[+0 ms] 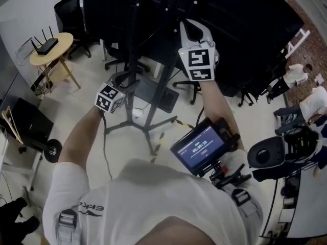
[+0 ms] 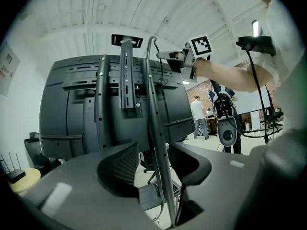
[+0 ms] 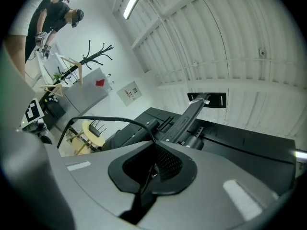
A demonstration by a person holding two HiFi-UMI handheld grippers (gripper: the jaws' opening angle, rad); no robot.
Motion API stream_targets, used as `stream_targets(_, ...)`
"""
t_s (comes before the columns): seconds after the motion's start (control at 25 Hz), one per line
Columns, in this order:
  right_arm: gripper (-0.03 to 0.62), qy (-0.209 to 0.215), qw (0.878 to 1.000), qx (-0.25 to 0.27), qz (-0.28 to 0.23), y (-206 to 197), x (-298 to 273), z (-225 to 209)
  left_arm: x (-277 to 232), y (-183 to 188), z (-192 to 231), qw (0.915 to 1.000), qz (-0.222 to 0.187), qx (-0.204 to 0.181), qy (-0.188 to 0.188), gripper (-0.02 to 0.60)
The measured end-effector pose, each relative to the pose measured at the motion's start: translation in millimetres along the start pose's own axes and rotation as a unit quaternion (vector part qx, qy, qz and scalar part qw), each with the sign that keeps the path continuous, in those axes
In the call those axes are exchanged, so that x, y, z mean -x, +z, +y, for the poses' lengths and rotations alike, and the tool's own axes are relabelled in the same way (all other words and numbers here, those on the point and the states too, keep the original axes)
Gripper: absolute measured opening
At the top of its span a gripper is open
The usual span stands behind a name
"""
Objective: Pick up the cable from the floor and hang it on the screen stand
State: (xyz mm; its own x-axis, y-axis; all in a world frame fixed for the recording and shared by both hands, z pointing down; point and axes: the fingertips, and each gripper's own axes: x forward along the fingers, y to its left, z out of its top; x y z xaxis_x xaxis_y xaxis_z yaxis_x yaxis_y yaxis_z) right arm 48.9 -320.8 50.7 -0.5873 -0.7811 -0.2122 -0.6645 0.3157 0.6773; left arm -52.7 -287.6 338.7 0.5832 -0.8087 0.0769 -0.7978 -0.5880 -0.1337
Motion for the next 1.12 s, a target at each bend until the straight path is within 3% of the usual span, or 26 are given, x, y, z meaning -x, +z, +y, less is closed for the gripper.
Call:
stream_targets(0.36,0.020,-0.009,1.000,-0.005,-0.005,5.4,3.9,-12.5,-16.6,-30.3,2.0,0.9995,0.023,0.002,0.023,0.147)
stream_targets(0.48,0.020,-0.013,1.000,-0.002,-0.001,2.1,6.3,-16.1,-20.2,-32.2,2.2,0.9993,0.024,-0.001,0.027,0.047)
stream_targets(0.56,0.020,-0.017,1.000,-0.003,0.005,-3.6,7.4,-17.7,-20.6,-32.4,1.7,0.9994,0.025,0.004,0.024,0.029)
stream_targets(0.76,0.020,-0.029,0.999,-0.017,0.023,-23.0,10.5,-30.9,-17.9,-26.0,9.0,0.9993,0.026,0.009,0.026,0.025)
stream_targets(1.12,0.020,-0.044,0.997,-0.032,0.051,-49.4,16.8,-40.9,16.2,9.0,65.0,0.9968,0.014,0.010,0.077,0.023)
